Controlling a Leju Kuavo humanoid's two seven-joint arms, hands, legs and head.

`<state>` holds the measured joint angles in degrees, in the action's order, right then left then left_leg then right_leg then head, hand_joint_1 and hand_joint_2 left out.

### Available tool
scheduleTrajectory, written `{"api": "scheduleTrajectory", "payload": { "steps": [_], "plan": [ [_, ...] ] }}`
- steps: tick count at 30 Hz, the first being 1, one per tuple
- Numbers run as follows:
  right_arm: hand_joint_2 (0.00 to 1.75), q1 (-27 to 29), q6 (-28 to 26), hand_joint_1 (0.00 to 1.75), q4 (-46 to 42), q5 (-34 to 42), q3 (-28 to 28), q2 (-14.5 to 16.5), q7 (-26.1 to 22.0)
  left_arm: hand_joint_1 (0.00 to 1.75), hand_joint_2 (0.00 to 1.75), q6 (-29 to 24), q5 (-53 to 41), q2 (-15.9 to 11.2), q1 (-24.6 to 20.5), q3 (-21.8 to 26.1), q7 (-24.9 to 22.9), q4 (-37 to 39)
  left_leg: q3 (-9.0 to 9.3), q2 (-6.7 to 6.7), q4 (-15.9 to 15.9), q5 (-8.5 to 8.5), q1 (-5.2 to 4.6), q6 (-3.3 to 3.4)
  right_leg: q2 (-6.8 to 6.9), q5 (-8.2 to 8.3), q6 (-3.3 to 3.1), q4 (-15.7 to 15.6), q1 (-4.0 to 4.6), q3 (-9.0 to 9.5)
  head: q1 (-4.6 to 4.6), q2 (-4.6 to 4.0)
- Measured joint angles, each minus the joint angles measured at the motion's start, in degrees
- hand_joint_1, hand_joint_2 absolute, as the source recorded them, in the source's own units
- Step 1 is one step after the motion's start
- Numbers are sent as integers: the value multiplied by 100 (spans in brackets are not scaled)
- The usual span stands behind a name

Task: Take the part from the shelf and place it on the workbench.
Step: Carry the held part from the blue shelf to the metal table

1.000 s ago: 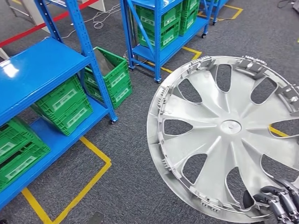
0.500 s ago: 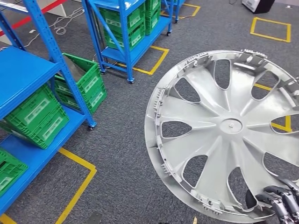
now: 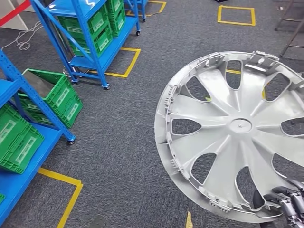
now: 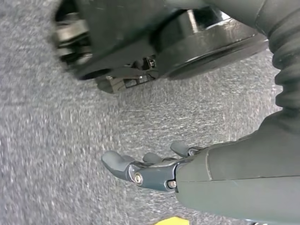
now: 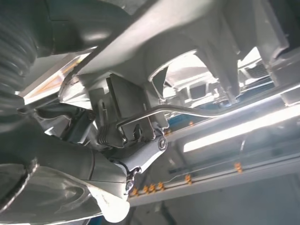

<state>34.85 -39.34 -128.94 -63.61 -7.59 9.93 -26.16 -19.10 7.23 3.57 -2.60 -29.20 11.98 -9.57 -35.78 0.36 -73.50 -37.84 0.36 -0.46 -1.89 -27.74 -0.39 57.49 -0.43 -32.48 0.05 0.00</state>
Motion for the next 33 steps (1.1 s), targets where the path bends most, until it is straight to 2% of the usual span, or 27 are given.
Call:
{"api": "scheduleTrajectory", "payload": {
  "steps": [1, 2, 4, 5, 6, 7, 8, 9, 11, 12, 13, 14, 15, 16, 17, 19, 20, 21, 22, 24, 26, 28, 29, 30, 31, 32, 33],
  "plan": [
    [175, 0, 0, 175, 3, 1, -6, 8, 0, 0, 175, 0, 1, 0, 6, 0, 0, -1, -3, -14, 31, 107, -2, 25, -89, 2, -4, 2, 12, 4, 1, 0],
    [175, 1, 0, 175, 4, 1, -10, 17, 0, 0, 175, 0, 1, 0, 6, 0, 0, -1, 91, -52, 278, 311, -7, 58, -176, 3, -5, 4, 19, 14, 2, 0],
    [175, -3, 0, 175, 9, 9, -22, 34, 1, 0, 175, -1, 1, -11, 5, 0, -1, -1, 381, -327, 1014, 745, -16, 137, -333, 7, 4, 11, 28, 24, 4, 0],
    [175, -10, 0, 175, 10, 13, -26, 39, -1, 0, 175, -2, 2, -19, 4, 0, -1, 1, 493, -466, 1300, 860, -20, 168, -406, 15, 20, 19, 23, 9, 0, 0],
    [175, -16, 0, 175, 12, 16, -31, 45, -2, 0, 175, -2, 2, -23, -1, 0, -3, 2, 552, -564, 1462, 890, -25, 192, -475, 28, 46, 26, 13, -22, -8, 0],
    [175, -19, 0, 175, 14, 16, -34, 51, -3, 0, 175, -2, 2, -25, -9, 0, -4, 2, 567, -570, 1510, 866, -30, 207, -543, 48, 83, 26, 1, -57, -13, 0],
    [175, -18, 0, 175, 14, 16, -37, 56, -5, 0, 175, -3, 1, -21, -20, 0, -5, 2, 583, -503, 1565, 868, -31, 216, -609, 70, 122, 16, -11, -103, -22, 0],
    [175, -10, 0, 175, 14, 17, -39, 61, -4, 0, 175, -7, 2, -18, -30, 0, -9, 2, 599, -421, 1617, 883, -24, 223, -586, 72, 152, 25, -13, -143, -21, 0],
    [175, -11, 0, 175, 22, 34, -43, 64, -5, 0, 175, -31, 25, -8, -38, 1, -32, 2, 631, -253, 1728, 939, -9, 248, -293, -94, 203, 260, 6, -300, 2, 0],
    [175, -28, 0, 175, 34, 63, -44, 64, -12, 0, 175, -47, 39, -1, -35, 2, -51, 2, 639, -162, 1755, 953, -12, 257, -92, -265, 224, 544, 9, -434, 11, 0],
    [175, -54, 0, 175, 49, 103, -44, 64, -22, 0, 175, -60, 51, 7, -27, 2, -69, 2, 636, -75, 1763, 954, -21, 268, 46, -456, 253, 908, 5, -611, 17, 0],
    [175, -78, 0, 175, 68, 151, -44, 64, -43, 0, 175, -68, 58, 14, -21, 2, -85, 2, 633, 22, 1761, 951, -27, 270, 107, -603, 280, 1260, -7, -777, 17, 0],
    [175, -94, 0, 175, 87, 191, -44, 63, -69, 0, 175, -77, 63, 19, -18, 2, -101, 2, 632, 117, 1759, 946, -30, 269, 140, -663, 305, 1487, -22, -877, 16, 0],
    [175, -99, 0, 175, 101, 216, -44, 63, -90, 0, 175, -82, 67, 27, -22, 2, -119, 2, 634, 206, 1758, 939, -29, 264, 167, -619, 328, 1514, -39, -873, 17, 0],
    [175, -99, 0, 175, 112, 228, -45, 63, -107, 0, 175, -89, 71, 39, -28, 2, -145, 2, 641, 285, 1755, 929, -26, 252, 205, -481, 346, 1312, -56, -748, 18, 0],
    [175, -92, 0, 175, 119, 250, -44, 62, -114, 0, 175, -96, 84, 63, -40, 2, -199, 2, 659, 411, 1731, 890, -30, 199, 423, -169, 367, 547, -65, -300, 24, 0],
    [175, -86, 0, 175, 117, 276, -40, 62, -115, 0, 175, -102, 96, 72, -43, 2, -221, 2, 665, 461, 1706, 864, -42, 163, 515, -81, 339, 240, -59, -114, 24, 0],
    [175, -79, 0, 175, 117, 303, -31, 60, -109, 0, 175, -118, 111, 84, -51, 2, -254, 2, 673, 507, 1683, 841, -57, 132, 578, -52, 303, 62, -48, -5, 23, 0],
    [175, -81, 0, 175, 119, 310, -13, 50, -79, 0, 175, -146, 124, 101, -69, 3, -325, 2, 678, 553, 1667, 825, -69, 105, 576, -66, 256, 11, -31, 25, 25, 0],
    [175, -95, 0, 175, 116, 259, 33, 26, 23, 0, 175, -201, 124, 141, -125, 5, -461, 1, 699, 607, 1645, 793, -54, 57, 450, -50, 167, 12, -32, 15, 21, 0],
    [175, -88, 0, 175, 88, 222, 63, 11, 108, 0, 175, -207, 117, 155, -146, 5, -478, -1, 622, 385, 1412, 603, -21, 6, 340, -33, 92, 3, -43, 15, 13, 0],
    [175, -66, 0, 175, 64, 244, 68, 7, 127, 0, 175, -197, 122, 154, -106, 4, -431, -2, 326, 87, 721, 223, -3, -14, 211, -26, 36, 1, -40, 16, 1, 0],
    [175, -65, 0, 175, 62, 258, 67, 5, 128, 0, 175, -197, 128, 151, -75, 4, -421, -2, 138, 30, 319, 62, -2, -10, 130, -24, 23, 2, -31, 16, 1, 0],
    [175, -63, 0, 175, 60, 274, 67, 5, 128, 0, 175, -197, 133, 149, -47, 4, -415, -2, -6, 9, 31, -9, -3, 0, 44, -22, 16, 3, -21, 18, 0, 0],
    [175, -61, 0, 175, 58, 293, 68, 3, 126, 0, 175, -197, 137, 145, -29, 4, -409, -2, -68, -2, -58, 42, -5, 17, -45, -21, 14, 4, -12, 23, 1, 0],
    [175, -60, 0, 175, 57, 312, 70, -6, 121, 0, 175, -201, 144, 137, -21, 4, -401, -2, -37, -20, 68, 200, -9, 43, -132, -21, 14, 6, -6, 31, 1, 0],
    [175, -61, 0, 175, 58, 324, 77, -23, 115, 0, 175, -205, 153, 127, -23, 5, -390, -2, 81, -72, 390, 439, -13, 76, -216, -21, 14, 6, -4, 42, 1, 0]
  ]
}}
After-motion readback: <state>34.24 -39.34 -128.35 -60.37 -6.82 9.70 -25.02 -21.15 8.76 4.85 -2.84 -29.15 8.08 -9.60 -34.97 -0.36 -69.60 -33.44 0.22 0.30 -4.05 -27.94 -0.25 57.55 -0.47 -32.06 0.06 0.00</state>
